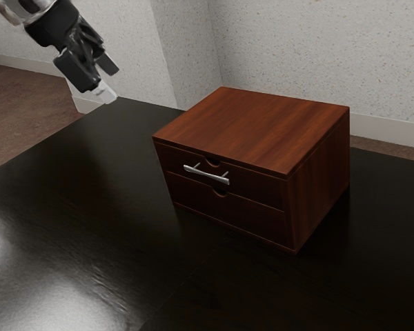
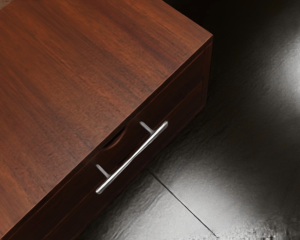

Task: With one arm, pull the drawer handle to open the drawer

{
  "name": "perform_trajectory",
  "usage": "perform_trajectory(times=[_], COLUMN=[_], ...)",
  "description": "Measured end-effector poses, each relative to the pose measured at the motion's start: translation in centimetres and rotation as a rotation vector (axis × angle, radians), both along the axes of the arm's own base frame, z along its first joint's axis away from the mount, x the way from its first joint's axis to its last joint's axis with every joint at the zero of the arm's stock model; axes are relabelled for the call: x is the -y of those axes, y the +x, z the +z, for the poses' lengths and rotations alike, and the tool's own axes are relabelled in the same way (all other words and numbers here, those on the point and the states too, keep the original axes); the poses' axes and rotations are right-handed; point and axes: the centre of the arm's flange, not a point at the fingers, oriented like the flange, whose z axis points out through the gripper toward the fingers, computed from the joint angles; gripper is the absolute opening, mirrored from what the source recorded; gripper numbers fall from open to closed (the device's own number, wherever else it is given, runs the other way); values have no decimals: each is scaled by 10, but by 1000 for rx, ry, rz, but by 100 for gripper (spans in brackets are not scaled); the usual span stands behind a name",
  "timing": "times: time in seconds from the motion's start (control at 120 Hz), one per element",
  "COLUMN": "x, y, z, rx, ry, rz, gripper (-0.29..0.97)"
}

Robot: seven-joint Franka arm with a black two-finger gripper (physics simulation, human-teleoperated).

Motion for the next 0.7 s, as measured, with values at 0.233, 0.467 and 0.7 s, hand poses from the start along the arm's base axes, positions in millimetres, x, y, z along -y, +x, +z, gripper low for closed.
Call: perform_trajectory(times=[0.233, 0.467, 0.7], x=[3, 41, 37], y=[71, 95, 77], z=[-76, -92, -121], rx=[-48, -7, 55], ry=[96, 214, 304], rz=[-256, -477, -574], gripper=[68, 67, 64])
